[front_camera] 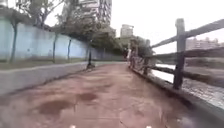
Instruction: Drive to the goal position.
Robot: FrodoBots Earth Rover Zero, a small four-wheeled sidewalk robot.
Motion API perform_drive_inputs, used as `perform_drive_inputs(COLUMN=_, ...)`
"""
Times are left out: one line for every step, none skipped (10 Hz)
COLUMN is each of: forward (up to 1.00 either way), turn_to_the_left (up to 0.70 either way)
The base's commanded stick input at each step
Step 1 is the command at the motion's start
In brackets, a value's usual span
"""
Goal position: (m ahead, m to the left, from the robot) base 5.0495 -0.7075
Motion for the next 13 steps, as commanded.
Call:
perform_drive_inputs(forward=1.0, turn_to_the_left=-0.16)
perform_drive_inputs(forward=1.0, turn_to_the_left=-0.32)
perform_drive_inputs(forward=1.0, turn_to_the_left=-0.32)
perform_drive_inputs(forward=1.0, turn_to_the_left=-0.32)
perform_drive_inputs(forward=1.0, turn_to_the_left=-0.32)
perform_drive_inputs(forward=1.0, turn_to_the_left=-0.32)
perform_drive_inputs(forward=1.0, turn_to_the_left=-0.32)
perform_drive_inputs(forward=1.0, turn_to_the_left=-0.32)
perform_drive_inputs(forward=1.0, turn_to_the_left=-0.32)
perform_drive_inputs(forward=1.0, turn_to_the_left=-0.32)
perform_drive_inputs(forward=1.0, turn_to_the_left=-0.32)
perform_drive_inputs(forward=1.0, turn_to_the_left=-0.32)
perform_drive_inputs(forward=1.0, turn_to_the_left=-0.06)
